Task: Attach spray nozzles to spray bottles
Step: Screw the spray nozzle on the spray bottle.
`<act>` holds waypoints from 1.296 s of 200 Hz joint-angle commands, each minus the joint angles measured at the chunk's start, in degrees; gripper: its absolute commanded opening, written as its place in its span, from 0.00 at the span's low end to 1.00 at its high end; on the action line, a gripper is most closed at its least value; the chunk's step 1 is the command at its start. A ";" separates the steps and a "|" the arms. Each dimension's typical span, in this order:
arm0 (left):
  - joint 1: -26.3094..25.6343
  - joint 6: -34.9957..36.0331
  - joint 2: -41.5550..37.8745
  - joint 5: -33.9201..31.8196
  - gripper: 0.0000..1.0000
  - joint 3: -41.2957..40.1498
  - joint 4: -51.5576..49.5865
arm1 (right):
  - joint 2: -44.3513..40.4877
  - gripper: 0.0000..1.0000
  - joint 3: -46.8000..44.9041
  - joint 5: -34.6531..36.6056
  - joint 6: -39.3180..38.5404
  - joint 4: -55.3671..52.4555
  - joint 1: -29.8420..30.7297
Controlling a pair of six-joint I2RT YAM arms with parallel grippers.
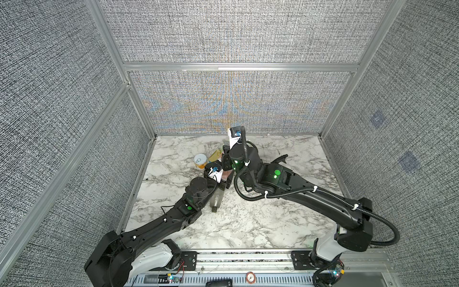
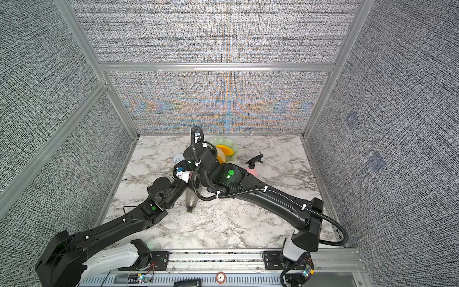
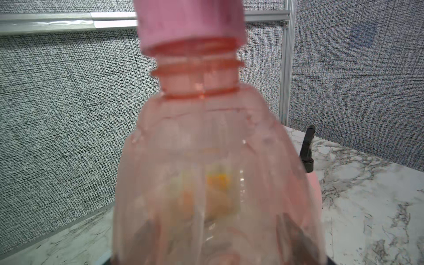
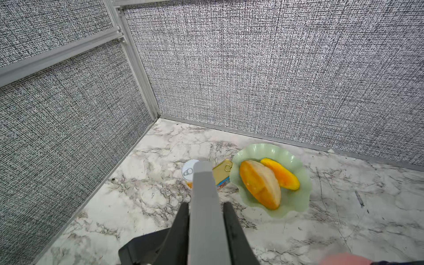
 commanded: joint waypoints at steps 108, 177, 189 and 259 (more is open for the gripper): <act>-0.29 4.75 1.08 3.48 0.63 0.03 16.69 | -2.25 0.52 3.67 -9.95 1.82 -5.89 0.38; -0.12 0.12 2.43 3.69 0.63 0.74 15.16 | -8.22 0.67 2.16 -11.52 -1.31 -5.63 0.98; -0.14 -0.20 2.92 4.34 0.64 1.06 14.38 | -9.12 0.68 2.65 -12.99 -1.72 -6.22 1.08; -0.09 -1.54 2.76 11.28 0.64 2.64 10.45 | -17.09 0.68 0.05 -11.28 -8.62 -7.41 1.30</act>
